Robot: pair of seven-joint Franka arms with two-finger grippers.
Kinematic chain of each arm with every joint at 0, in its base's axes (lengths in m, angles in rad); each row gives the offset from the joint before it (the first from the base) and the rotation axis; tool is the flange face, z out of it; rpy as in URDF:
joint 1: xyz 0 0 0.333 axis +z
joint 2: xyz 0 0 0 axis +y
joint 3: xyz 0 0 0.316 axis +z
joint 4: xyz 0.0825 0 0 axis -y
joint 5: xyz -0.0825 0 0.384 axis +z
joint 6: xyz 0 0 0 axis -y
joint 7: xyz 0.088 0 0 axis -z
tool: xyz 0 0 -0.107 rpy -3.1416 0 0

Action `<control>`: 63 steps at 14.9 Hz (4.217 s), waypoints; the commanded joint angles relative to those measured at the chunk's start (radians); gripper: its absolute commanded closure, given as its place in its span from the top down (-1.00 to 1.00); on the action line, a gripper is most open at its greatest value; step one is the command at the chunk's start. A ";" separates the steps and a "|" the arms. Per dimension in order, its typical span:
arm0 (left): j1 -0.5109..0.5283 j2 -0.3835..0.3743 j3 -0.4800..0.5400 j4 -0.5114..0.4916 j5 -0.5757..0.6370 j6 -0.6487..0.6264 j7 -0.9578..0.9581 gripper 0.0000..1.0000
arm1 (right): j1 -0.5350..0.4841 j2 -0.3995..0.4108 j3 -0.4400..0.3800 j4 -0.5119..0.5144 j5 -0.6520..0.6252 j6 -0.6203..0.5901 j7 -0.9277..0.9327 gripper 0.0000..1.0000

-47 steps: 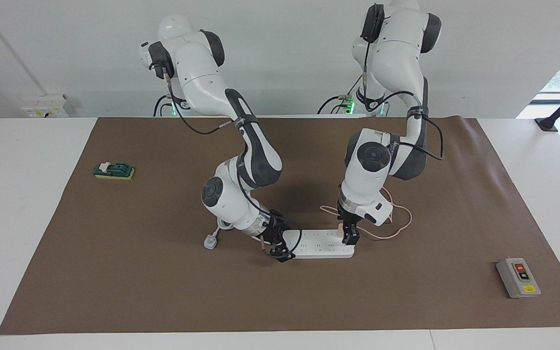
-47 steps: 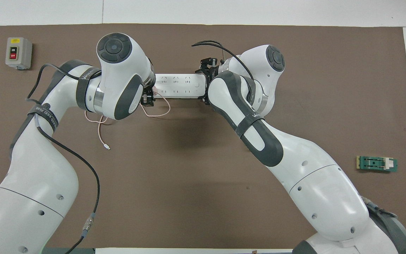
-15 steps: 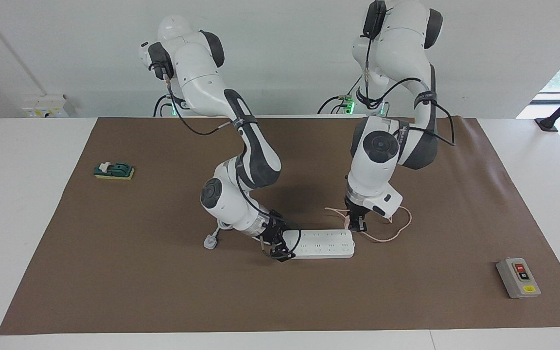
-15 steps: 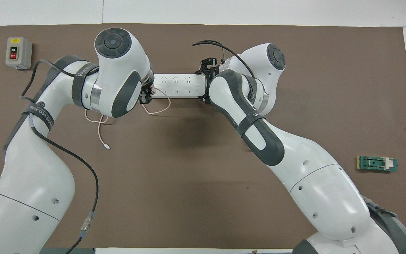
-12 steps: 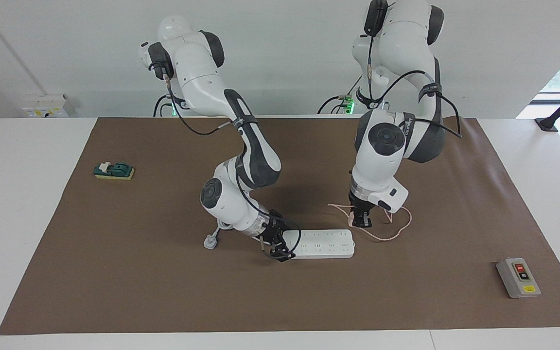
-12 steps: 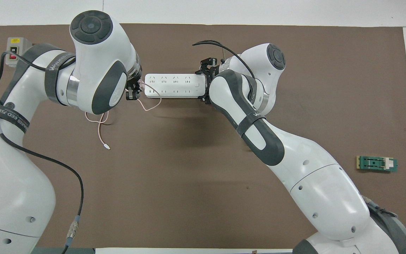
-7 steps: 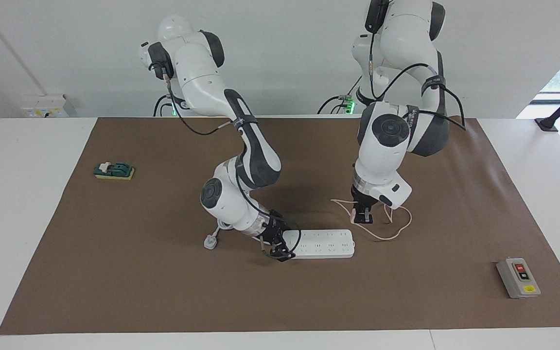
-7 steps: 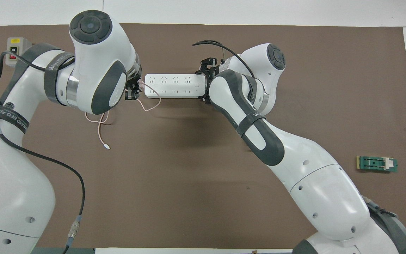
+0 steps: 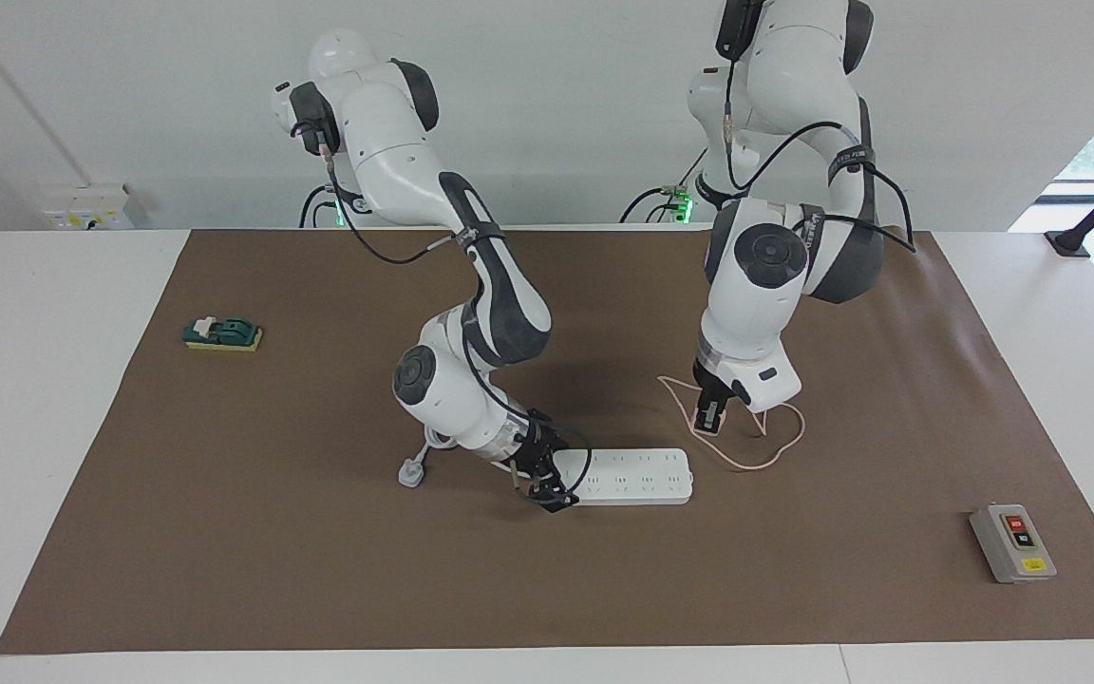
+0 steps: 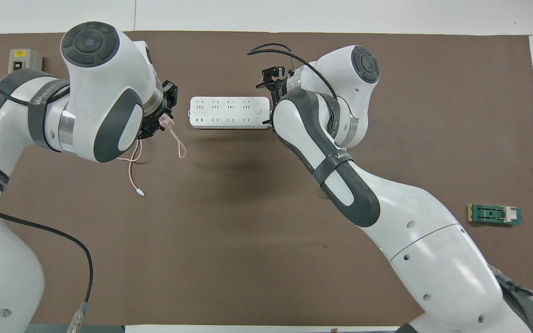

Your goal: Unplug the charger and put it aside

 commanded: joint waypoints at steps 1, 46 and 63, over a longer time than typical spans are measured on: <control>0.030 -0.096 -0.001 -0.164 -0.001 0.004 0.213 -1.00 | -0.013 -0.141 -0.020 -0.116 -0.082 -0.066 -0.003 1.00; 0.412 -0.483 0.008 -0.254 -0.090 -0.201 1.089 1.00 | -0.383 -0.749 0.006 -0.319 -0.653 -0.662 -1.449 1.00; 0.369 -0.442 -0.004 -0.162 -0.074 -0.198 1.075 1.00 | -0.418 -0.761 0.003 -0.319 -0.644 -0.732 -1.479 1.00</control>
